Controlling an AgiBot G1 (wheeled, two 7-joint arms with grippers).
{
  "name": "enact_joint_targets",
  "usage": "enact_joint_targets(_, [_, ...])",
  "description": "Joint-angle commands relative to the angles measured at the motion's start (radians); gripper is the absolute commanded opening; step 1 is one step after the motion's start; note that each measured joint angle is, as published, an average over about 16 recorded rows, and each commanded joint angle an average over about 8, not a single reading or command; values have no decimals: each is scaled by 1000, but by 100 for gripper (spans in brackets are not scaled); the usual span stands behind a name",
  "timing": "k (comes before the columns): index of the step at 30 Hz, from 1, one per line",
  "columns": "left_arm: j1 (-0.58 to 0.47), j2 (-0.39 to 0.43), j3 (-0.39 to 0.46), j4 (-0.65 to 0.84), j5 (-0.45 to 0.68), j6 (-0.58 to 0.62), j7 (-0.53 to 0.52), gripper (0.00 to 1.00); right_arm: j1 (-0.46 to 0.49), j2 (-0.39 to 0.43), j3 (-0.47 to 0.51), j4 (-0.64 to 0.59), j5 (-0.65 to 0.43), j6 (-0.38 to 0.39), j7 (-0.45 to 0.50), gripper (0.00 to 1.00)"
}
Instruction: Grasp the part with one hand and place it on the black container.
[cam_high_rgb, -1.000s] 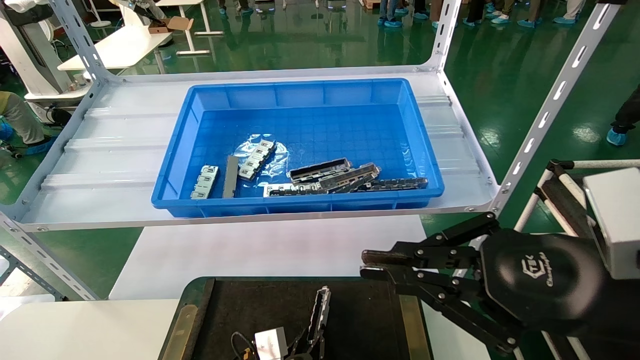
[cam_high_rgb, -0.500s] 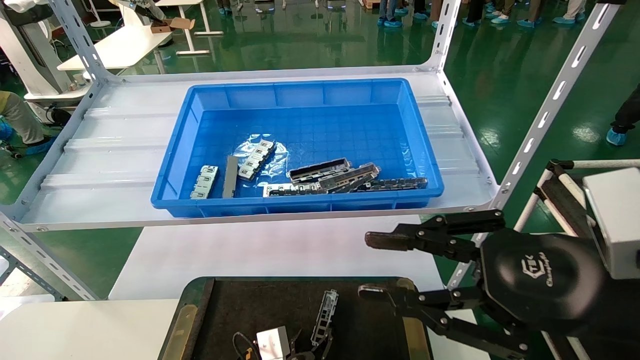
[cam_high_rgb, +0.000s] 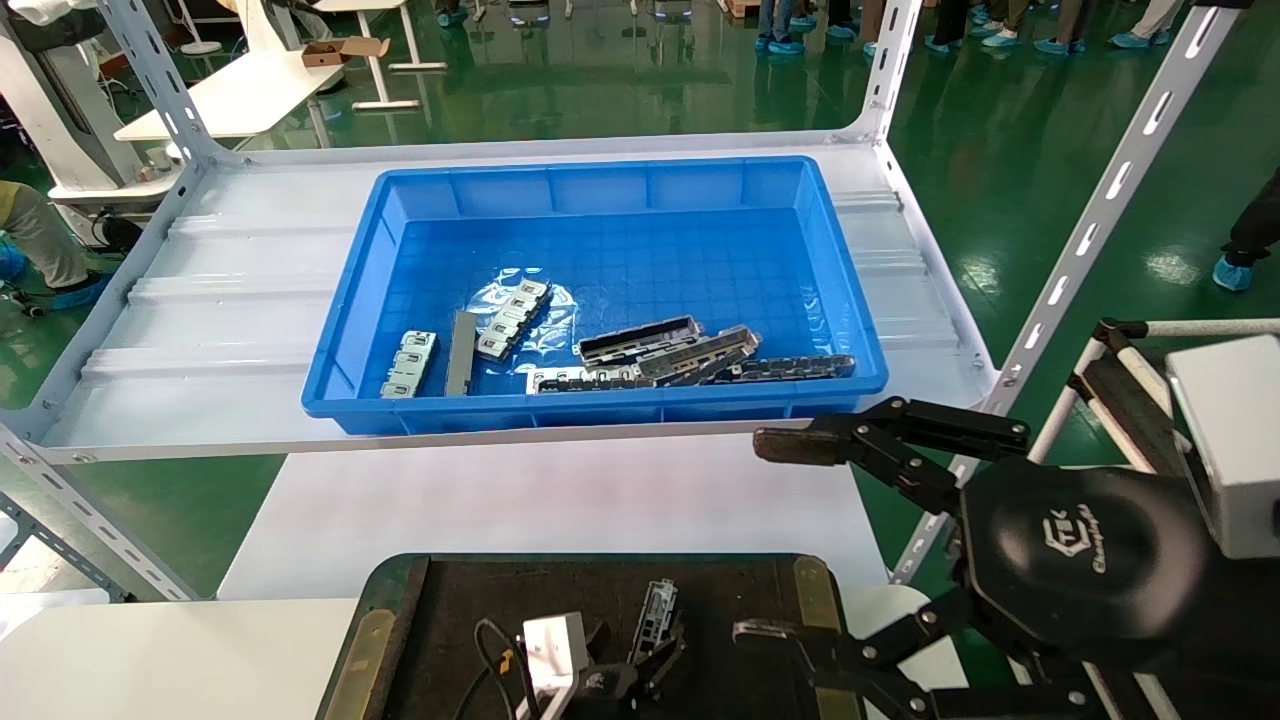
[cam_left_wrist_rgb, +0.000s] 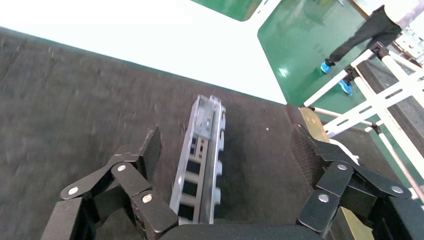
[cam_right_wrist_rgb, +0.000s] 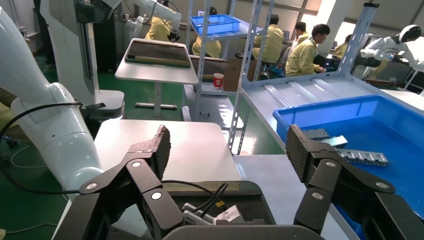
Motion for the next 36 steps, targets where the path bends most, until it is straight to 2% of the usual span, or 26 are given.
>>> enact_joint_targets(1, [-16,-6,5,10,15,20,-9,100,0,0,0,0,0,0,0,100])
enact_joint_targets(10, [-87,-77,22,-2,123,144,-109,100,0,0,0,0,0,0,0,100])
enact_joint_targets(21, [-137,-218,39,-133,234,286,-248,100,0,0,-1,0,0,0,0,100])
enact_joint_targets(29, [-157,-303,42,-239,290,349,-333,100,0,0,-1,0,0,0,0,100])
enact_joint_targets(36, [-175,-332,50,-268,341,376,-405,100,0,0,-1,0,1,0,0,100])
